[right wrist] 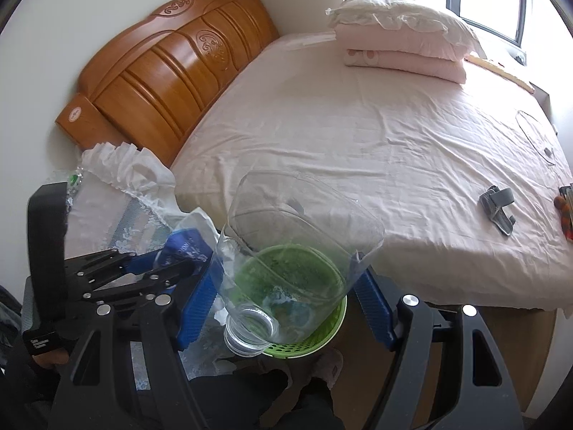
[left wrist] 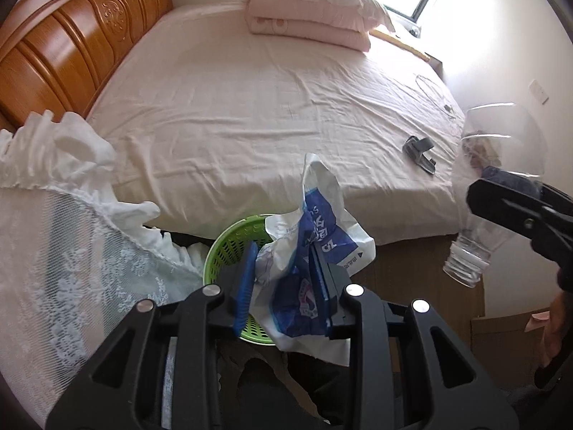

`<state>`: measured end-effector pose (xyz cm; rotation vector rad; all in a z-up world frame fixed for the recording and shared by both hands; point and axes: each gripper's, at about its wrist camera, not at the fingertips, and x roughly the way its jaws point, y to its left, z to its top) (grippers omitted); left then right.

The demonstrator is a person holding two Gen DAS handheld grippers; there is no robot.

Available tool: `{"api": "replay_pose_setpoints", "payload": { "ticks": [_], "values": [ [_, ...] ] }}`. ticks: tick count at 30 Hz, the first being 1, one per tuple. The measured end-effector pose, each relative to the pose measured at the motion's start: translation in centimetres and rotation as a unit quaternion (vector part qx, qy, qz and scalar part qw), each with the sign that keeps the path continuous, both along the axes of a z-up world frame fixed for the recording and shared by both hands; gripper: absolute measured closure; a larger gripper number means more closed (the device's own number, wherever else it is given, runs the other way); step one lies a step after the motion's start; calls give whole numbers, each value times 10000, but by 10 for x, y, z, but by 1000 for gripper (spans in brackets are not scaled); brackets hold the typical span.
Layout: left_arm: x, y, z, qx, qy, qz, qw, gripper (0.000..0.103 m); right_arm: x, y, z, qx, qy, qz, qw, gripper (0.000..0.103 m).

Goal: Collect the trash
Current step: 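Carry both items to the basket and release them inside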

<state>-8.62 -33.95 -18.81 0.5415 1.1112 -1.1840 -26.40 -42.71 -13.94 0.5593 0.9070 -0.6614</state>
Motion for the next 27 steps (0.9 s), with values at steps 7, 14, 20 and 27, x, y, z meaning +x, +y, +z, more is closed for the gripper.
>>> {"api": "replay_pose_setpoints", "payload": {
  "ticks": [7,14,20,27],
  "values": [
    [-4,-10,-19,339,-208,6,9992,15,-1,-5,-6,43,27,-9,10000,30],
    [13,0,-2,206,-281,378,9987,8,6,-6,-15,114,44,83,9999,30],
    [38,27,29,-246,-195,989,9946,8,29,-3,-33,174,182,391,9989,30],
    [56,52,45,-315,-267,1534,9873,8,71,8,-75,380,510,926,9937,29]
  ]
}}
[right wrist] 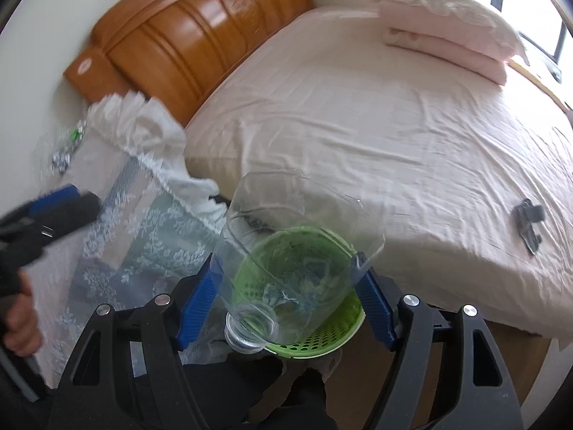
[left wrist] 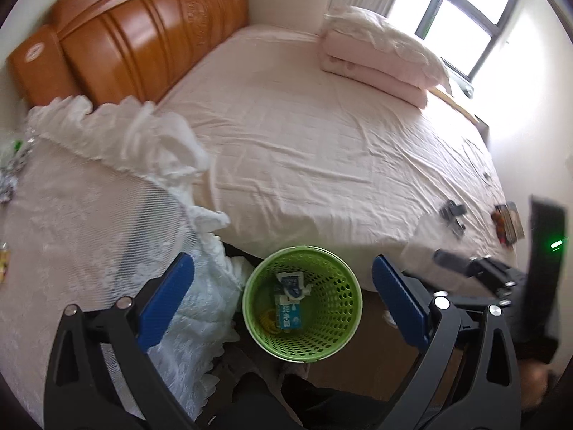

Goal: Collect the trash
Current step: 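Carry both items to the basket and release them inside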

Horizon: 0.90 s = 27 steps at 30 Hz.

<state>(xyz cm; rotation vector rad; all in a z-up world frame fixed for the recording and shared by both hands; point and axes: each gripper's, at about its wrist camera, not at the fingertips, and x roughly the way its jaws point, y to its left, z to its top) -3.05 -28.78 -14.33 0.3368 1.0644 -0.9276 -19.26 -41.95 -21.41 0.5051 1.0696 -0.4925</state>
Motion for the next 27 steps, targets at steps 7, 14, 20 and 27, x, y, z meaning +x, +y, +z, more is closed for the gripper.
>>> {"api": "replay_pose_setpoints", "payload": {
  "ticks": [7,14,20,27],
  "values": [
    [9,21,4,78,-103,327,9994,8,25,16,-22,311,269,207,9989,8],
    [16,43,18,-80,-158,594,9981,8,25,22,25,-148,-65,174,9997,3],
    [18,55,26,-200,-164,717,9971,8,24,24,56,-345,-252,197,9989,3],
    [19,58,27,-212,-136,813,9964,8,28,31,62,-379,-314,326,9983,3]
  ]
}}
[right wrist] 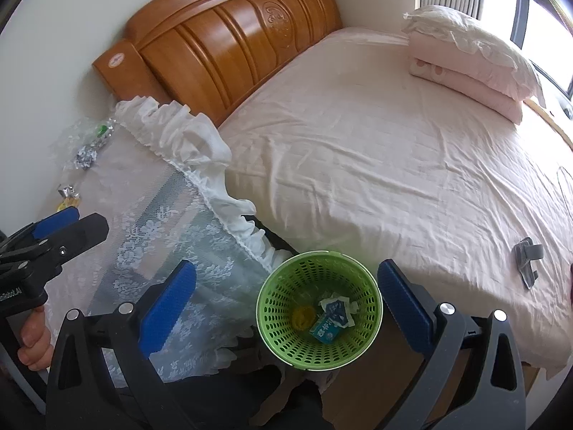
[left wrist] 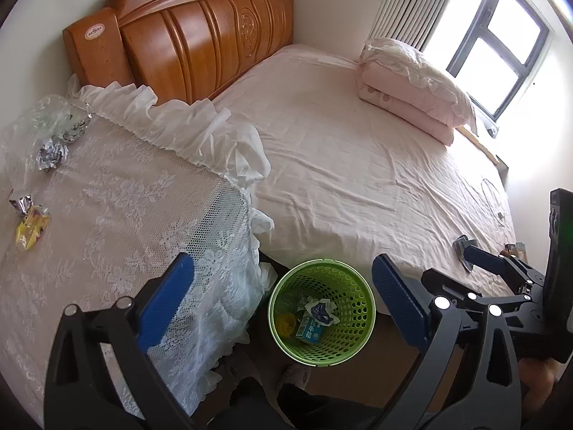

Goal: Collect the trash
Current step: 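Carry both items to the basket and release them inside, then grasp the yellow snack bag with the left tool while the right tool grasps a silver foil packet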

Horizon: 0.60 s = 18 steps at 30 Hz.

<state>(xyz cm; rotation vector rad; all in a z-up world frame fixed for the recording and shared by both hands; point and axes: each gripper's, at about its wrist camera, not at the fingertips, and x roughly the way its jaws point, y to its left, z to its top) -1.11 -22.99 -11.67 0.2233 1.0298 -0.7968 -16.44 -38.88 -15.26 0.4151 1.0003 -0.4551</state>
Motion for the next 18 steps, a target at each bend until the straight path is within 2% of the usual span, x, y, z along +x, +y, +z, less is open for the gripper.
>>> {"api": "replay_pose_setpoints", "payload": {
  "ticks": [5,10,13,18],
  "values": [
    [8,15,5,-33,-106,304,9995,8,10,9,4,77,-120,214,9997,3],
    [27,52,9,-26,-219,892,9958,8,38,25,0,140,-45,646,9978,3],
    [42,82,7,19,-262,1339,9906,8,60,40,-2,190,-27,956,9952,3],
    [74,139,1,220,-449,2080,9768,8,98,70,-6,231,47,1465,9889,3]
  ]
}}
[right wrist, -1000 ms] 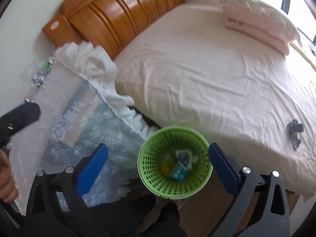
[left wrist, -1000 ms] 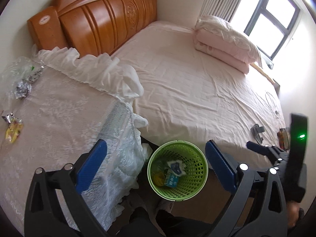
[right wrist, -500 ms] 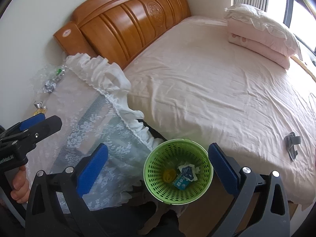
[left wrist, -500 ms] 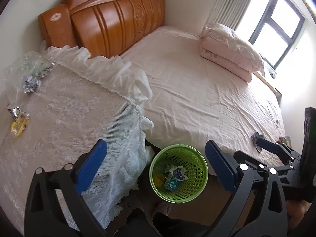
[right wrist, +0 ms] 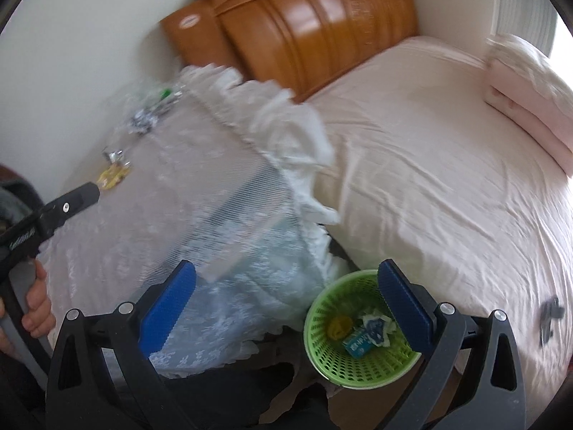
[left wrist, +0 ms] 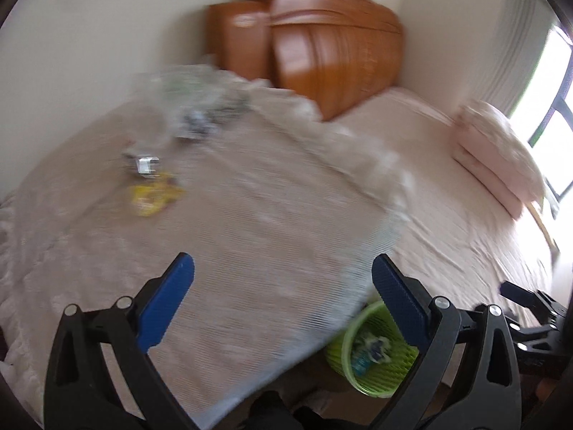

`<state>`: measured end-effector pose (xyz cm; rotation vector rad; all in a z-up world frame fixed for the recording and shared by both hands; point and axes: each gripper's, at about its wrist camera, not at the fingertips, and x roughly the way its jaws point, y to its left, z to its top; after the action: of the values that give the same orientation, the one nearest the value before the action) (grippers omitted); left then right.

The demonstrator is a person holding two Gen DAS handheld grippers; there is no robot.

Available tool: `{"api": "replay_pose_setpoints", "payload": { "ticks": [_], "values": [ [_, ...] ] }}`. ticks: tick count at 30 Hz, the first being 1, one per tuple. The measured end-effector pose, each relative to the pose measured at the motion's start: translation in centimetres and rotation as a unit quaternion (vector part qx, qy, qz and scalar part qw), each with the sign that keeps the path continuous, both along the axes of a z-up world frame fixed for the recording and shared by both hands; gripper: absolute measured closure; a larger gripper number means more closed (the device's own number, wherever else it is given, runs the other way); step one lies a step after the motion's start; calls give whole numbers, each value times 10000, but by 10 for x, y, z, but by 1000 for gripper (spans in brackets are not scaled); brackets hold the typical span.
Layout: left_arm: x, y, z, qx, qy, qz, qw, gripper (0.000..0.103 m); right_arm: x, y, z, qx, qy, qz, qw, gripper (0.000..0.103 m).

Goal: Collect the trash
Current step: 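Grasp the yellow snack bag with the left tool while the right tool grasps a silver foil packet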

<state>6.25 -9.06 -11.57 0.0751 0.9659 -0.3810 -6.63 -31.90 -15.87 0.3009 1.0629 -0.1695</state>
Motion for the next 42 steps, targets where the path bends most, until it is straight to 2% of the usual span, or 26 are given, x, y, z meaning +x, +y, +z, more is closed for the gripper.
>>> {"api": "replay_pose_setpoints", "payload": {
  "ticks": [4,9,14,20,22,24,29,31,32,35,38,42],
  "values": [
    [30,33,-15,242,-42,353,9991,8,25,20,-2,19,52,272,9996,3],
    [77,59,-42,246,197,743,9967,8,54,41,-8,70,175,487,9986,2],
    [121,60,-70,317,430,1205,9913,8,80,58,-15,93,301,638,9975,3],
    [153,52,-88,308,636,1735,9823,8,100,69,-19,90,355,675,9971,2],
    [158,50,-93,327,659,1862,9798,12,103,69,-21,108,366,642,9972,2],
    [162,49,-96,352,700,1956,9775,22,108,71,-23,120,377,636,9972,2],
    [167,56,-105,197,894,2104,9733,39,114,77,-22,129,322,748,9966,2],
    [166,57,-104,157,864,2127,9732,44,119,80,-22,127,286,808,9962,2],
    [165,59,-104,130,850,2110,9737,50,120,80,-22,140,280,835,9960,2],
    [162,66,-102,47,890,2072,9742,57,128,87,-22,159,238,958,9950,2],
    [152,90,-94,-73,895,2082,9740,62,139,97,-21,158,145,1173,9929,2],
    [140,117,-77,-143,769,2096,9747,62,164,119,-19,194,-12,1601,9869,2]
  ]
}}
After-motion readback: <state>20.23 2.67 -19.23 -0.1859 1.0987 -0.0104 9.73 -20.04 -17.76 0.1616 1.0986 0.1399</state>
